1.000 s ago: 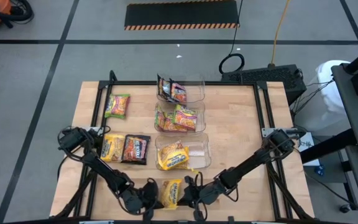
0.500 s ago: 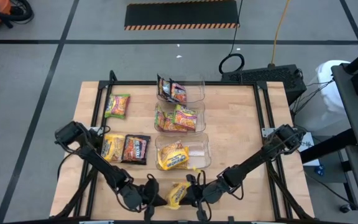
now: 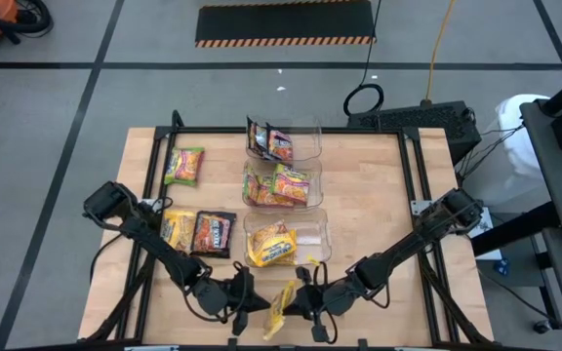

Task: Sort Maruchan noodles
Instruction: Put the yellow noodle pack into the bottom transparent bin

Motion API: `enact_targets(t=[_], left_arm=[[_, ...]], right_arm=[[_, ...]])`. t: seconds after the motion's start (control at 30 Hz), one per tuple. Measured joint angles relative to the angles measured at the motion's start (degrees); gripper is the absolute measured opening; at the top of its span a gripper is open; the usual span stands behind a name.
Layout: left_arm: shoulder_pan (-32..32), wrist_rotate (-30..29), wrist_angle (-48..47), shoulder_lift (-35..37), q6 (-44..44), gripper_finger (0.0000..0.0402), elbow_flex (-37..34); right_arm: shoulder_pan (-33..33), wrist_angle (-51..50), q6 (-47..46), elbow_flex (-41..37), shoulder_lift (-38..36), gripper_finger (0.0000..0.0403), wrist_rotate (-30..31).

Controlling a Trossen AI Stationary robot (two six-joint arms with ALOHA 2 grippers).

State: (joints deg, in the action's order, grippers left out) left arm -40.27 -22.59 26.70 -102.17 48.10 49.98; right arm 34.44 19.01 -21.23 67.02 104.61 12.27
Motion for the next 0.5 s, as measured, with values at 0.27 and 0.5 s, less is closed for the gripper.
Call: enact_targets(t=[0.27,0.5], left_arm=[[0.06,0.0,-0.48,0.02,-1.66,0.0,0.0],[-1.23,0.07,-1.83,0.0,-1.01,0.0,0.0]], right_arm=[[-0.02,-6.66,2.64,0.0,-5.44,0.0,3.09],[-0.64,-13.85,5.15,0.0,-10.93,0.0,6.69]])
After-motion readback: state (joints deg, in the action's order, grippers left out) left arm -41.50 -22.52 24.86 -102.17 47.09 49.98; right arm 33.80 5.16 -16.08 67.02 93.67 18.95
